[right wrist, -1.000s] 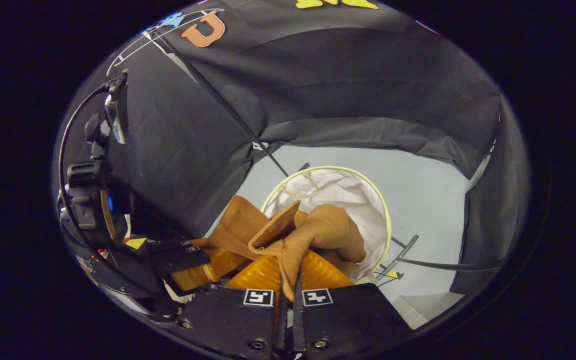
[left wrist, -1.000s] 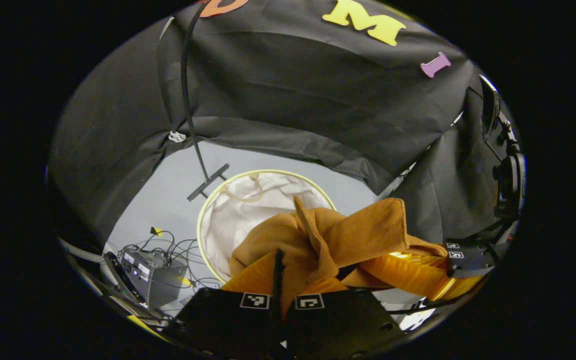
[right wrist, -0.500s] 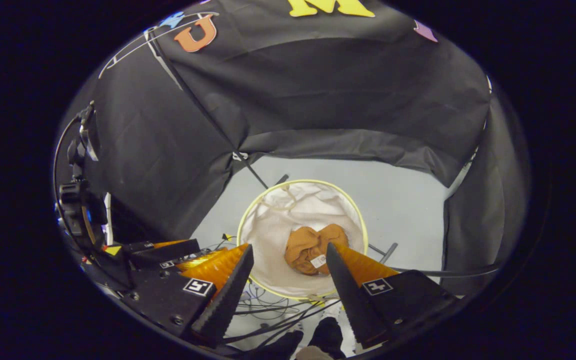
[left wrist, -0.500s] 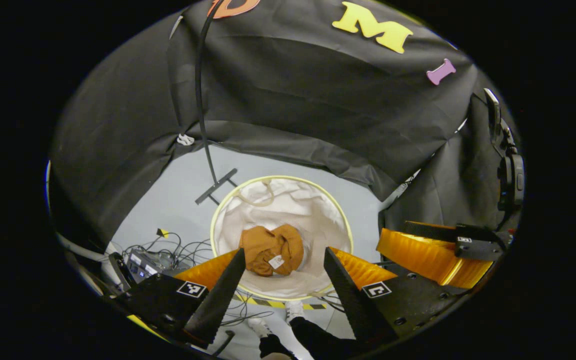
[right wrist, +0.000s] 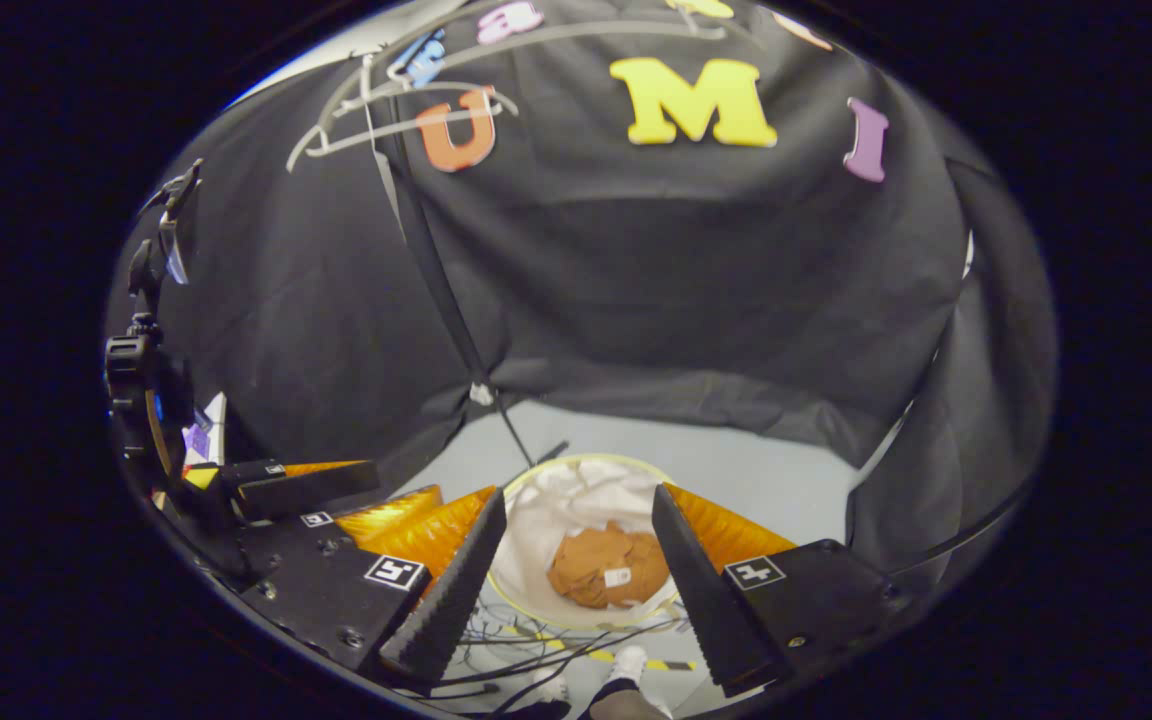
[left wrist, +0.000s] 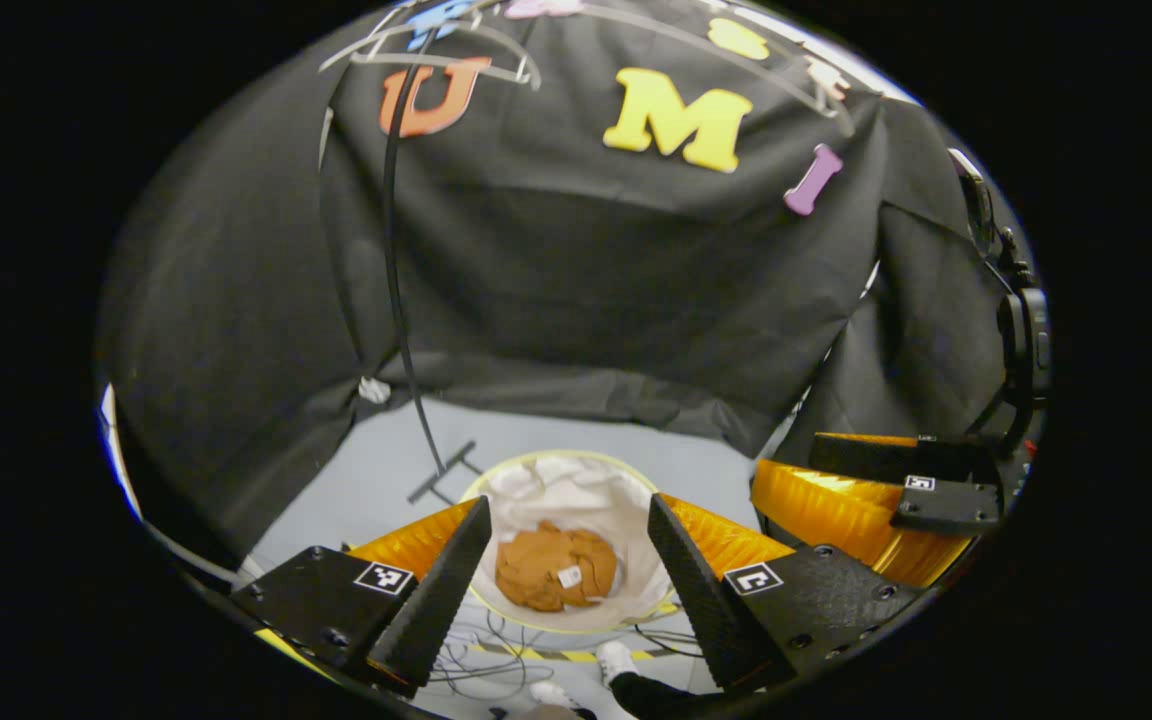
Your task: Grasp the clothes on the hanger with both hands and then place them into the laundry hamper below.
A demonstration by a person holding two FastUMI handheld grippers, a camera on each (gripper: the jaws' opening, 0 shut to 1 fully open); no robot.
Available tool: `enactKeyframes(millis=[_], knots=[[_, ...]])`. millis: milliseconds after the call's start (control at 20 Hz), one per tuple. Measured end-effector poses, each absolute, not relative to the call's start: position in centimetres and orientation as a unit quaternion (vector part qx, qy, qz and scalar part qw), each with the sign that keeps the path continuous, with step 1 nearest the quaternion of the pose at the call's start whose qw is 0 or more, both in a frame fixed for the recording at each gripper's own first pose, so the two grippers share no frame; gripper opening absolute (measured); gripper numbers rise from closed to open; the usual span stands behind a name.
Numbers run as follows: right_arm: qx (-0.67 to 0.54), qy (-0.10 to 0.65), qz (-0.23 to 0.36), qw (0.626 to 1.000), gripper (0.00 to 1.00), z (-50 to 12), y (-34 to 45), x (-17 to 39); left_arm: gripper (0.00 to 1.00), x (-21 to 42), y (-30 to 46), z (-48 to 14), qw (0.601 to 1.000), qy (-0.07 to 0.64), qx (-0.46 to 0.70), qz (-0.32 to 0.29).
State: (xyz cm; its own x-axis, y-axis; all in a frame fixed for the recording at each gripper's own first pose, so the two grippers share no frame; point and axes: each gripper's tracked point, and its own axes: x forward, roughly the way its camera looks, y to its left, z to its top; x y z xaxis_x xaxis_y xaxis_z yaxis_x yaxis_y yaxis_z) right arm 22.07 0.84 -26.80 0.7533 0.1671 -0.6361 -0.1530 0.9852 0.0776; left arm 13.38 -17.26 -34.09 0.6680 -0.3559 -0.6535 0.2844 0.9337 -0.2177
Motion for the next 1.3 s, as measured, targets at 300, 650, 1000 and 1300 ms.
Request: enactKeyframes(millis=[300, 650, 1000, 1300], knots=[[0.001, 0.169, 0.057, 0.984, 0.98, -11.8, -0.8, 16.3, 0.98, 11.6, -14.6, -18.1, 0.958, 0.209, -0.022, -0.196], [0.010, 0.019, 0.046, 0.999, 0.98, -0.3, -3.9, 7.9, 1.00, 8.2, -11.3, -6.2, 0.985, 0.082, -0.023, -0.148], [0.033, -0.011, 0.067, 0.997, 0.99, 2.7, -10.0, 1.4, 1.00, 1.0, -12.4, 0.9, 0.993, 0.050, -0.018, -0.105], [0.032, -0.020, 0.061, 0.997, 0.98, 3.6, -14.7, -2.0, 1.00, -4.5, -14.4, 3.1, 0.996, 0.031, -0.023, -0.078]])
